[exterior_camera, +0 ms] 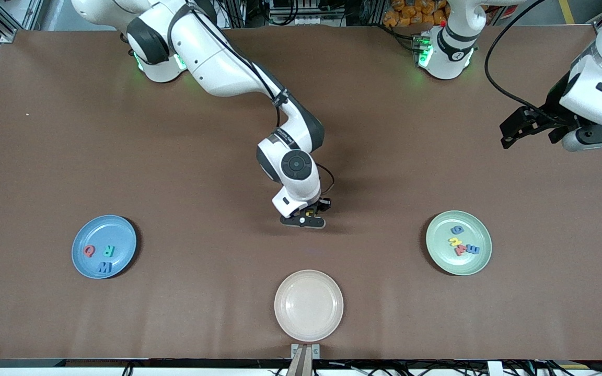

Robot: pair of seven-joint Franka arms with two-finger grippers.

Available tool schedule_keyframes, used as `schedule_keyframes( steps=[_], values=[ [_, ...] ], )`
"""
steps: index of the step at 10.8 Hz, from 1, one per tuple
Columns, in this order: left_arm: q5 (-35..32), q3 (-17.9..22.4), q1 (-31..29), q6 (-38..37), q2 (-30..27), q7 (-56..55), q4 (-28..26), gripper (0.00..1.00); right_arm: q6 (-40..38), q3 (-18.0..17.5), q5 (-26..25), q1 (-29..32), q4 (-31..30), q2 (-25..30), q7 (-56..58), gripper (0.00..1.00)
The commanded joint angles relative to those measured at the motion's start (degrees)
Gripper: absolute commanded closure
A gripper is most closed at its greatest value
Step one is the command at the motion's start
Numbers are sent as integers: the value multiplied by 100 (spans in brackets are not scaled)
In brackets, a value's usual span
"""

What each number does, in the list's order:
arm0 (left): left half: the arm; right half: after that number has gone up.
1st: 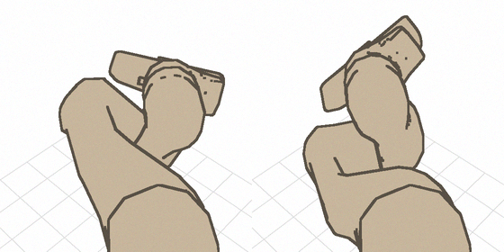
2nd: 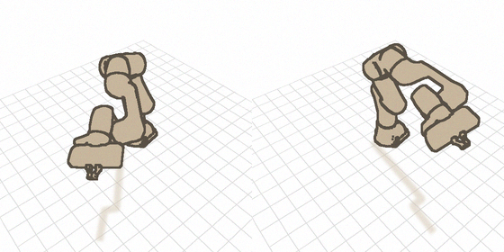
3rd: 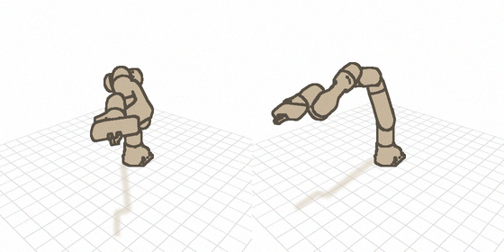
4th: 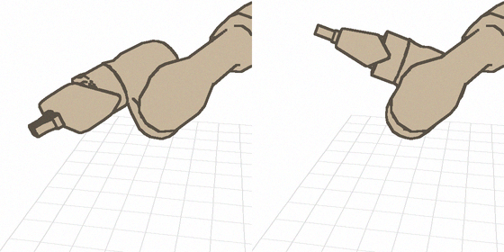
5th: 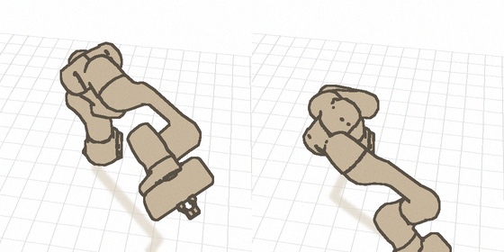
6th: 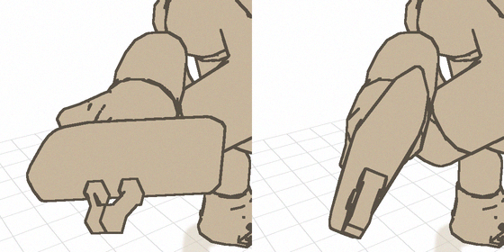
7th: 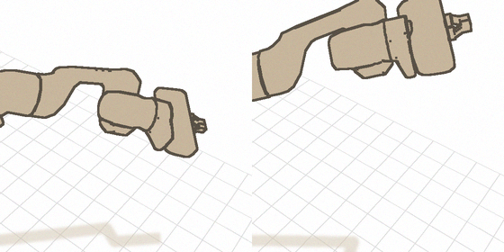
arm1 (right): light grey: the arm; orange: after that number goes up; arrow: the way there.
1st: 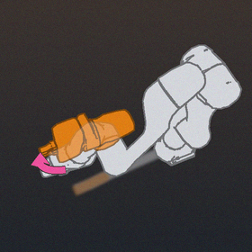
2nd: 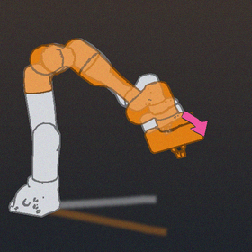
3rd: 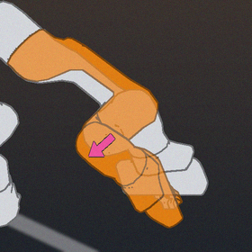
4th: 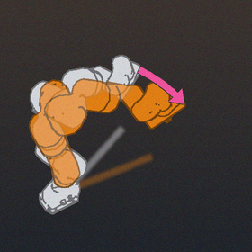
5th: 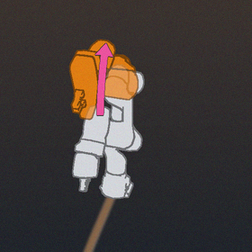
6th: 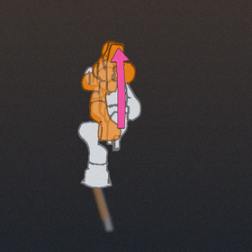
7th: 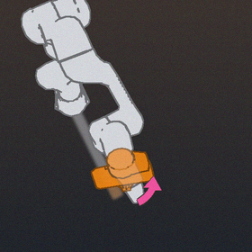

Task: Sort uppercase to blue plate, lowercase to green plate
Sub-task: 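Release the u on the green plate while the right gripper grasps the H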

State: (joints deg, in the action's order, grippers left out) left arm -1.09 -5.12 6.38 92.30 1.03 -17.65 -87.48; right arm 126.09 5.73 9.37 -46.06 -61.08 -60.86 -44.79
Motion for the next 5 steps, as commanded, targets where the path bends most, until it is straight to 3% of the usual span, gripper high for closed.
schedule_keyframes(
  steps=[1,3,5],
  values=[
    [170,-15,39,-116,11,34,91,0,-75,-46,-338,201,87,38,154,100],
    [319,-6,-22,-107,11,43,91,0,-670,-20,-558,534,87,232,548,100],
    [320,3,-23,-116,-15,52,82,0,-1381,-37,-568,1314,87,513,1372,100]
  ],
)
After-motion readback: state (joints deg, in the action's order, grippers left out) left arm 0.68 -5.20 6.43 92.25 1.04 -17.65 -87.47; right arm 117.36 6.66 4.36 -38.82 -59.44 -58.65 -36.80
